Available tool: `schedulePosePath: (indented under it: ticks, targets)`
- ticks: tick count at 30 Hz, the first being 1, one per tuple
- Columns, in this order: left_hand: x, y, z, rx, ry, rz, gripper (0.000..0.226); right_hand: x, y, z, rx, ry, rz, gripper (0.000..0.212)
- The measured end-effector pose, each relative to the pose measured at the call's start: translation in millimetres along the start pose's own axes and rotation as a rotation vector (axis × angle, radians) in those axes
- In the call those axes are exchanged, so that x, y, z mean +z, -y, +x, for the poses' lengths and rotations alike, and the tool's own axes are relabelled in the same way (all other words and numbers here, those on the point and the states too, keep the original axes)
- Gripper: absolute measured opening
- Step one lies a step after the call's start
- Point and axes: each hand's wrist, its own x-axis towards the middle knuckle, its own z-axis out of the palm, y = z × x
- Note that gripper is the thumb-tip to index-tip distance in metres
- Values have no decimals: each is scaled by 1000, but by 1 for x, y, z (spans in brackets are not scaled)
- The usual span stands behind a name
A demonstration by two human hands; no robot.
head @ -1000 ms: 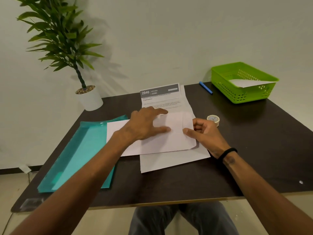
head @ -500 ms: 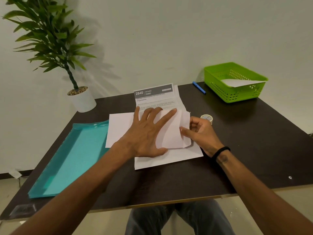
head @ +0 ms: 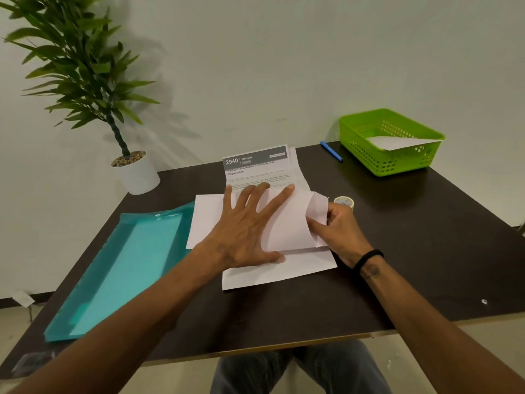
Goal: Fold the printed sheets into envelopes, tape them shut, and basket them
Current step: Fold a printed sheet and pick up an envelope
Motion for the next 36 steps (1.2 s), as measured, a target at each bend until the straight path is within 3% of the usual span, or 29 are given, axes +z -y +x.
schedulePosePath:
  ticks: [10,18,22,30,36]
  targets:
    - [-31,21,-1,159,23,293,126,4,-4,-1,-30,-35,-20,33]
    - [-40,55,-14,46,84,380,131,-1,-8,4,3,-106,7,26]
    - [-39,78,-25,34,91,333,130,1,-10,5,17,-97,-78,39]
    - [-32,67,-33,0,77,126,129,0,-5,2,34,-112,-54,14]
    - [-15,39,-31,64,-1,8,120,1,-2,-1,39,-55,-105,21]
